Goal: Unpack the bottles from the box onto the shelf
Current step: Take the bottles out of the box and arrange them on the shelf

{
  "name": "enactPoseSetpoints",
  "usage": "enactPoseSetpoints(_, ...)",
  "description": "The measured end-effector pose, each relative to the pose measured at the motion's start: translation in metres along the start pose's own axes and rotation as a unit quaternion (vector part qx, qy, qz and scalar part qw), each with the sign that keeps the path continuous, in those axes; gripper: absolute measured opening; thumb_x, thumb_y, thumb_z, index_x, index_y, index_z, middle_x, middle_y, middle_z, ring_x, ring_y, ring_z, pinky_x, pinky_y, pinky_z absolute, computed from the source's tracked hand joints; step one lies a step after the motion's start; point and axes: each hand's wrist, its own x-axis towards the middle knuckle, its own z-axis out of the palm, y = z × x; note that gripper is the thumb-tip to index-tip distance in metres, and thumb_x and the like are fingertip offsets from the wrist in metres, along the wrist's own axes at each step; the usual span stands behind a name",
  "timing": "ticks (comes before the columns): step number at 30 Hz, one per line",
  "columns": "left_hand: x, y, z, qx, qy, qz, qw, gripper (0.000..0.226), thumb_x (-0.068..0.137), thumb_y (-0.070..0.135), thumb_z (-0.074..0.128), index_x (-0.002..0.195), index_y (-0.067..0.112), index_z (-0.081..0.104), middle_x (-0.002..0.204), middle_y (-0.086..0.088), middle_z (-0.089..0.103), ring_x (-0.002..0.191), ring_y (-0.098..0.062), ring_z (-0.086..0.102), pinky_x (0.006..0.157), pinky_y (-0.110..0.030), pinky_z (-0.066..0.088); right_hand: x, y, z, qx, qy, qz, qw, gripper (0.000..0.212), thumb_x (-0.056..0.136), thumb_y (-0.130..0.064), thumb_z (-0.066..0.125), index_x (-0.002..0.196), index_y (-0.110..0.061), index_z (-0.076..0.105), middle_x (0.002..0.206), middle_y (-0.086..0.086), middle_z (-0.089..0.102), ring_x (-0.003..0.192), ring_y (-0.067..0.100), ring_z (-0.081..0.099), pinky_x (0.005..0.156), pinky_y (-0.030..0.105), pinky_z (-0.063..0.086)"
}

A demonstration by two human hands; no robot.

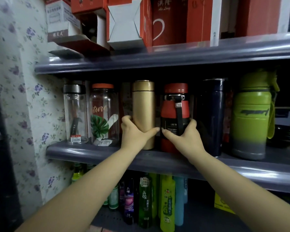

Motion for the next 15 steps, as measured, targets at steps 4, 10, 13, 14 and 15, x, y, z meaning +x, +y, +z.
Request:
enactPoseSetpoints(4,0.004,-0.003,-0.008,-0.041,-0.068,-0.039,0.996,0.102,0.066,0.069,0.067,0.144,0.019,0.023,0.146,-0.002,0.037,0.129,-0.021,0.042,0.097,-0.029,0.036,-0.002,-0.003,-0.004,0.003,-0.015,-0.002,1.000,0.074,0.073,-0.029,0.079,0.129,-0.011,0.034,0.107,-0.003,0.058,0.090,0.009,0.055,0.078,0.022,0.041)
enactPoseSetpoints(10,0.004,-0.009,-0.018,-0.119,-0.106,-0.060,0.985,0.089,0.058,0.071,0.068,0.130,0.023,0.049,0.124,0.007,0.061,0.115,-0.013,0.058,0.103,-0.038,0.045,-0.004,-0.004,0.001,-0.024,-0.013,-0.002,1.000,0.079,0.069,-0.042,0.079,0.131,-0.014,0.039,0.114,0.000,0.061,0.099,0.015,0.059,0.078,0.022,0.043)
enactPoseSetpoints(13,0.001,-0.007,-0.015,-0.076,-0.030,-0.044,0.996,0.082,0.069,0.061,0.070,0.132,0.018,0.039,0.122,0.005,0.055,0.108,-0.013,0.053,0.091,-0.030,0.043,-0.003,-0.008,0.001,-0.032,-0.018,0.008,0.999,0.073,0.073,-0.039,0.078,0.124,-0.005,0.039,0.109,0.001,0.059,0.092,0.013,0.054,0.075,0.021,0.041)
enactPoseSetpoints(14,0.001,-0.005,-0.015,-0.065,-0.012,-0.040,0.997,0.082,0.071,0.058,0.071,0.133,0.016,0.035,0.122,0.004,0.052,0.105,-0.012,0.050,0.086,-0.028,0.040,-0.004,-0.009,0.001,-0.039,-0.019,0.011,0.999,0.069,0.074,-0.038,0.077,0.120,-0.003,0.039,0.105,0.001,0.057,0.090,0.012,0.053,0.074,0.021,0.040)
enactPoseSetpoints(15,0.000,-0.004,-0.014,-0.061,-0.004,-0.042,0.997,0.083,0.072,0.056,0.071,0.133,0.015,0.033,0.122,0.003,0.050,0.103,-0.012,0.048,0.083,-0.027,0.037,-0.004,-0.009,0.001,-0.042,-0.022,0.014,0.999,0.067,0.075,-0.037,0.077,0.118,-0.003,0.039,0.102,-0.001,0.055,0.089,0.013,0.053,0.073,0.022,0.040)
